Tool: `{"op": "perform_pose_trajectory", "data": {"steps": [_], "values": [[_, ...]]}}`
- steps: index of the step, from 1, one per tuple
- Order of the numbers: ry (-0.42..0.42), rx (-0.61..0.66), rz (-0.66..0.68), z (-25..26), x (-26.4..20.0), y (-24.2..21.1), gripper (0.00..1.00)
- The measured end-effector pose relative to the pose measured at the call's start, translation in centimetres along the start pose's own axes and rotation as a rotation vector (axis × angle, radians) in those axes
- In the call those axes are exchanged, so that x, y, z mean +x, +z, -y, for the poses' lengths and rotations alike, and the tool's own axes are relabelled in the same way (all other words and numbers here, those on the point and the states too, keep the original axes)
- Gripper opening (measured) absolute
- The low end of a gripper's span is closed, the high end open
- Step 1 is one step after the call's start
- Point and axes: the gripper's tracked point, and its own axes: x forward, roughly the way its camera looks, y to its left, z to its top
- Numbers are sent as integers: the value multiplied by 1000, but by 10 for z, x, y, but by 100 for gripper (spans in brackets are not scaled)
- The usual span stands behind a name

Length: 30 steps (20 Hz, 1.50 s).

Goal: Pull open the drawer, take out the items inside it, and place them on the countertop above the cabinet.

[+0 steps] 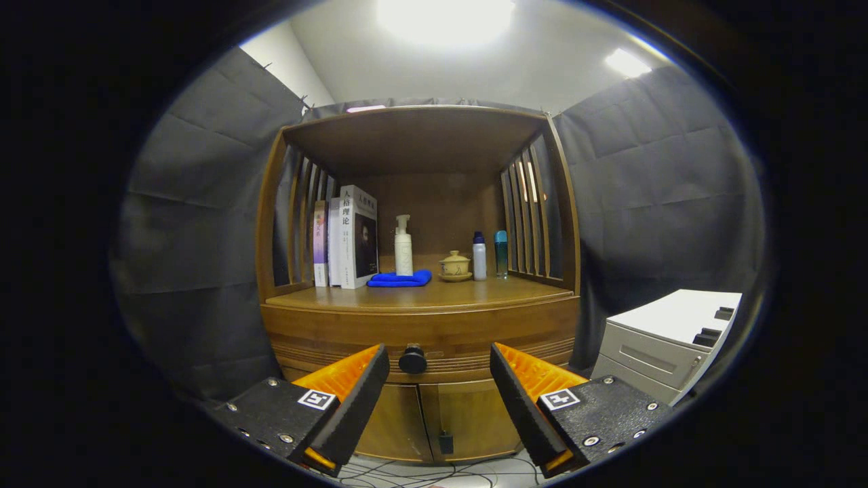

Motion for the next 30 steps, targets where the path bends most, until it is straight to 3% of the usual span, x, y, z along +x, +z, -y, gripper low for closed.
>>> {"op": "perform_pose_trajectory", "data": {"steps": [6,22,30], "values": [[18,53,-76,-9,42,-27,94],[128,-34,-239,-50,114,-91,95],[95,13,-242,-47,125,-92,68]]}}
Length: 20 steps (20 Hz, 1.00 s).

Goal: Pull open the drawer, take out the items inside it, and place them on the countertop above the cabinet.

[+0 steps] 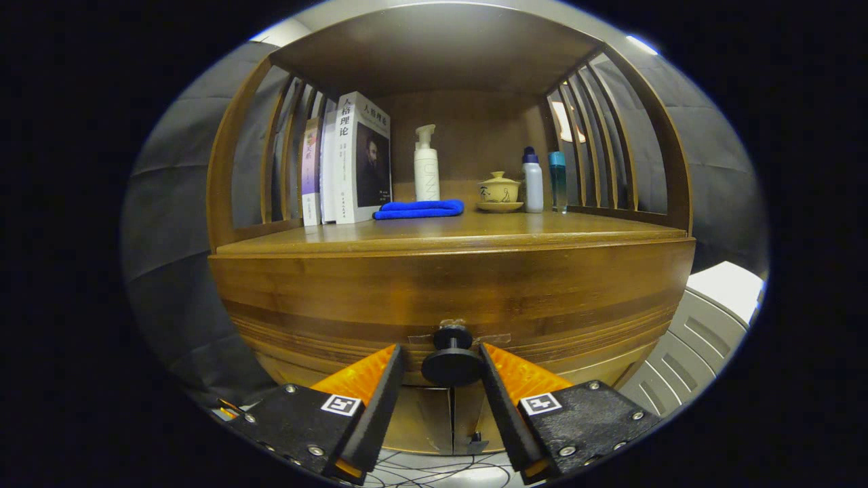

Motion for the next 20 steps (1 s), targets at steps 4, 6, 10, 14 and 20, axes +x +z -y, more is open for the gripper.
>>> {"op": "perform_pose_trajectory", "data": {"steps": [4,6,10,14,20], "values": [[5,4,-1,4,1,1,50],[1,-6,-7,4,1,1,47],[3,-2,-19,3,0,-1,40],[15,-19,-18,3,-3,-1,40],[12,-32,-15,1,-25,-5,39]]}}
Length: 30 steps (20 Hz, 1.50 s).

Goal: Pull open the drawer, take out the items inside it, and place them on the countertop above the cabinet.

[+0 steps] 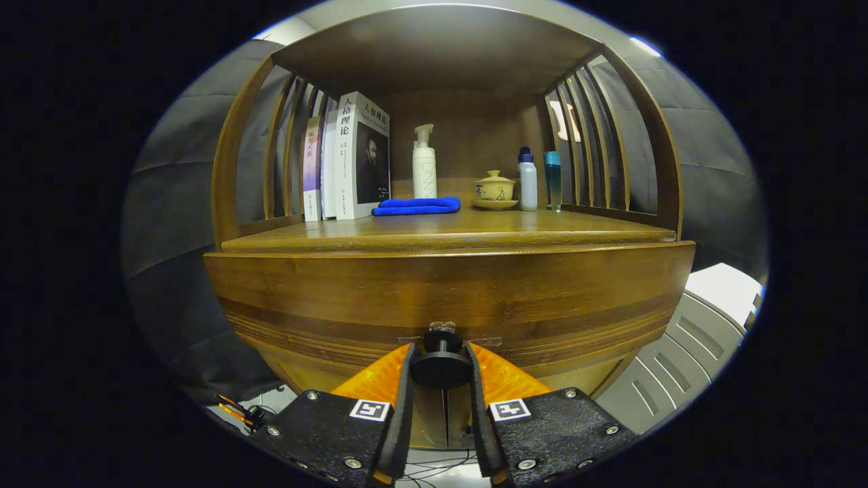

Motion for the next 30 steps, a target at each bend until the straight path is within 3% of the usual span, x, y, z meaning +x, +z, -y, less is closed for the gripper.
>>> {"op": "perform_pose_trajectory", "data": {"steps": [30], "values": [[12,-56,8,-8,-102,-23,40]]}}
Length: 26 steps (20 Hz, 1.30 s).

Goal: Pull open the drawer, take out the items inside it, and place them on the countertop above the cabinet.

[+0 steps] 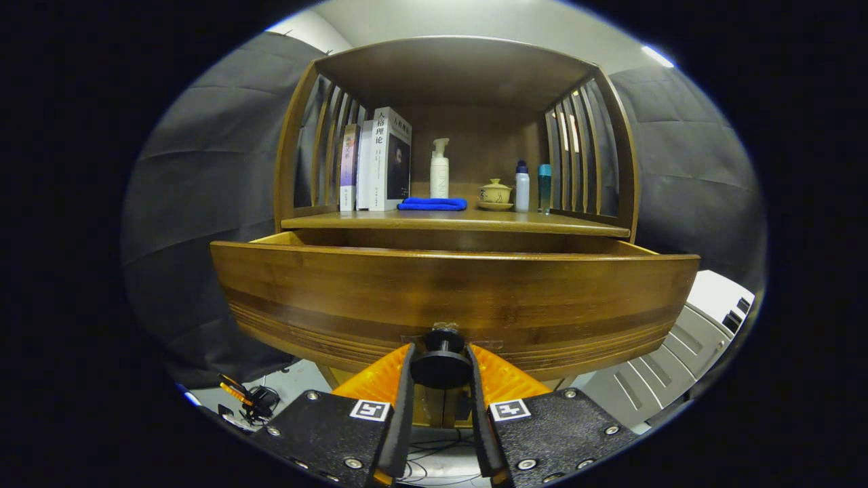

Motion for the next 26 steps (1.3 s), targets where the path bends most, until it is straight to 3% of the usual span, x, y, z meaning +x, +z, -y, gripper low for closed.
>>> {"op": "perform_pose_trajectory", "data": {"steps": [18,22,26], "values": [[7,-30,6,-7,-36,-13,38],[2,-29,-1,-8,-36,-14,42],[-5,-110,40,-12,-42,5,49]]}}
